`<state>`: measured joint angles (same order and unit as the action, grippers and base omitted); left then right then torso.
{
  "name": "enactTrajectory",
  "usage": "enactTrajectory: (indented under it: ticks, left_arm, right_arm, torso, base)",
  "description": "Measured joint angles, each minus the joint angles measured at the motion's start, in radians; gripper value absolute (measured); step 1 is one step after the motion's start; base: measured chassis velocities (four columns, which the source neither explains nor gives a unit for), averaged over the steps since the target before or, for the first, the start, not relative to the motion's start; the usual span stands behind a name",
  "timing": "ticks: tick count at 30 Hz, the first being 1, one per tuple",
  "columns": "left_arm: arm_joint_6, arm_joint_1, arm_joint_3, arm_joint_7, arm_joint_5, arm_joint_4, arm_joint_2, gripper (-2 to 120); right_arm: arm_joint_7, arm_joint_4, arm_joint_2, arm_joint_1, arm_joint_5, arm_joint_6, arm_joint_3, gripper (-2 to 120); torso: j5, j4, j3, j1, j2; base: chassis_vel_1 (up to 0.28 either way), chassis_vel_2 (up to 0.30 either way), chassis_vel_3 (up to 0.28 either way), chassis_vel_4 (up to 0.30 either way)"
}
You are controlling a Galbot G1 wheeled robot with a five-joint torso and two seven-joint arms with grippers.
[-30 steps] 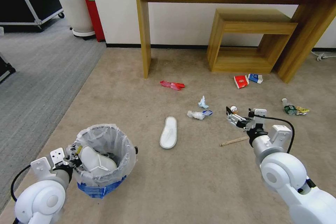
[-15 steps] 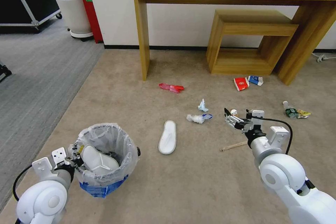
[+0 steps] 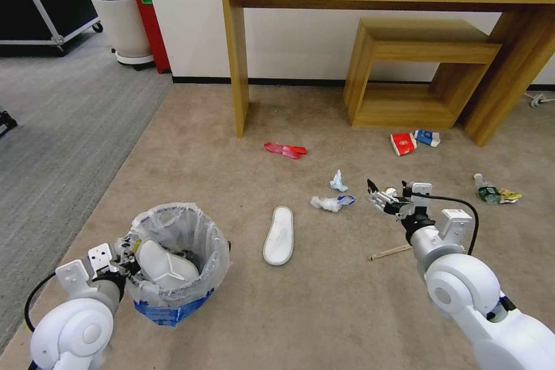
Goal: Pick up the trash bin and place the garbage on the floor into it.
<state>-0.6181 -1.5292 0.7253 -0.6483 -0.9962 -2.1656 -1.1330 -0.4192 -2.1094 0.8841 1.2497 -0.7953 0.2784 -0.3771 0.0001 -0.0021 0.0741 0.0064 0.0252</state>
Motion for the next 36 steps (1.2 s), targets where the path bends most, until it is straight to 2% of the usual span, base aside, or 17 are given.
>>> enactTrajectory:
  ticks: [14, 18, 26, 36]
  left_arm:
    - [0.001, 0.002, -0.01, 0.0, 0.01, 0.004, -0.009, 0]
    - [0.001, 0.004, -0.008, 0.0, 0.01, 0.006, -0.008, 0]
    - [0.001, 0.011, -0.005, -0.003, 0.004, 0.019, -0.002, 0]
    - [0.002, 0.019, -0.009, -0.004, 0.006, 0.038, -0.007, 0]
  right_arm:
    - [0.001, 0.003, 0.001, -0.011, 0.0, 0.0, 0.014, 89]
    - [-0.007, 0.004, 0.006, -0.019, -0.01, 0.005, 0.028, 95]
    - [-0.075, 0.029, 0.033, -0.107, -0.131, 0.049, 0.111, 100]
    - [-0.114, 0.126, 0.081, -0.177, -0.154, 0.083, 0.213, 100]
  torso:
    - [0.0, 0.0, 0.0, 0.0, 0.0]
    - [-0.0001, 0.0, 0.0, 0.0, 0.0]
    - [0.0, 0.0001, 0.0, 0.0, 0.0]
    - [-0.0002, -0.0002, 0.0, 0.0, 0.0]
  base:
    - [-0.049, 0.049, 0.052, -0.043]
    - [0.0, 0.0, 0.0, 0.0]
    - [0.0, 0.0, 0.0, 0.0]
    - [0.0, 0.0, 0.0, 0.0]
